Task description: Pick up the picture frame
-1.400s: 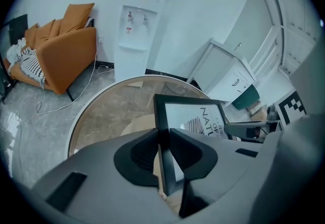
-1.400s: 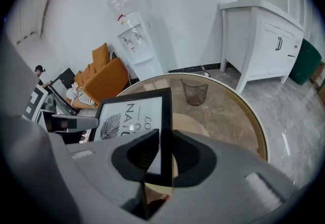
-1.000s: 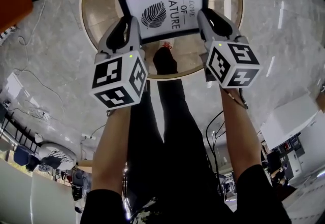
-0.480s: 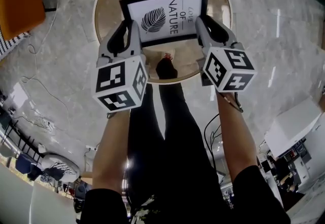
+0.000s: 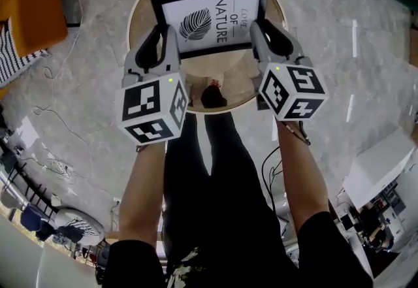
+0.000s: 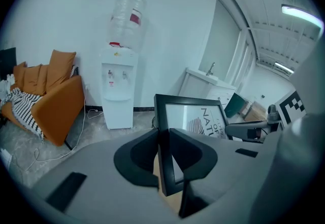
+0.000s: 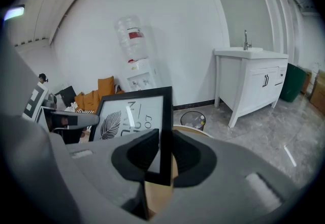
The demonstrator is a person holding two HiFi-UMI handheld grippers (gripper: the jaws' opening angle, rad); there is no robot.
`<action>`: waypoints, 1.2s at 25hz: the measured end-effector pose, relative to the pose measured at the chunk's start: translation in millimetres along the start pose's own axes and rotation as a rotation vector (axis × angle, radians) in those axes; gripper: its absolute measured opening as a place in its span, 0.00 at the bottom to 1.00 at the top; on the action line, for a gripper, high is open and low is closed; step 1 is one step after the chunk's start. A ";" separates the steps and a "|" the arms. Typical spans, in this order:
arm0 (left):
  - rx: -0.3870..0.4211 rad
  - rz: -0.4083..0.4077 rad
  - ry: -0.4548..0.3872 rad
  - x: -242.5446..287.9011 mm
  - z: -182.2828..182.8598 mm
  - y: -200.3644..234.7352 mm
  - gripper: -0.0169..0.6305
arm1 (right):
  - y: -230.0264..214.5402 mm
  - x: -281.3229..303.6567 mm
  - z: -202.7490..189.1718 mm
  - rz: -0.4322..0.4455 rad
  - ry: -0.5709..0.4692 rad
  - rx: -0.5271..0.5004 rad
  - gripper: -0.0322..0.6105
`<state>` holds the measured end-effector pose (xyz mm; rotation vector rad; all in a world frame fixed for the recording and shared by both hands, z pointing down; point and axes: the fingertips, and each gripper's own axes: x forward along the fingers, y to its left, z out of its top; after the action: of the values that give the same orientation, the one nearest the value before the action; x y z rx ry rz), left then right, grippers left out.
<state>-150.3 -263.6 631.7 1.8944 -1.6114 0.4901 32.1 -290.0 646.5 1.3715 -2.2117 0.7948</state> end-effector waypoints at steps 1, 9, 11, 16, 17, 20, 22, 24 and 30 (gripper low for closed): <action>0.006 -0.002 -0.011 -4.5 5.9 -1.2 0.14 | 2.2 -4.8 5.4 -0.002 -0.013 -0.001 0.17; 0.047 -0.013 -0.082 -36.6 46.7 -13.3 0.14 | 13.4 -37.9 45.3 -0.013 -0.089 -0.009 0.17; 0.060 -0.016 -0.096 -46.6 53.5 -18.5 0.14 | 15.8 -49.5 50.3 -0.017 -0.104 -0.008 0.17; 0.078 -0.035 -0.136 -68.1 81.1 -33.3 0.14 | 18.9 -78.4 75.1 -0.032 -0.147 -0.004 0.17; 0.082 -0.039 -0.146 -72.2 87.9 -36.5 0.14 | 19.4 -83.9 81.3 -0.036 -0.159 -0.002 0.17; 0.103 -0.055 -0.182 -85.1 110.0 -47.4 0.14 | 19.4 -100.4 100.2 -0.046 -0.196 0.008 0.17; 0.111 -0.064 -0.201 -93.8 123.4 -53.7 0.14 | 20.5 -111.9 112.6 -0.052 -0.219 0.011 0.17; 0.115 -0.068 -0.219 -104.1 135.4 -56.4 0.14 | 25.2 -122.9 124.6 -0.055 -0.242 0.004 0.17; 0.140 -0.064 -0.272 -130.1 169.8 -65.8 0.14 | 34.3 -146.4 156.5 -0.054 -0.292 -0.006 0.17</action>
<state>-128.4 -270.1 409.2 2.1881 -1.7178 0.3361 55.8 -283.9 430.9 1.6256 -2.3776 0.5998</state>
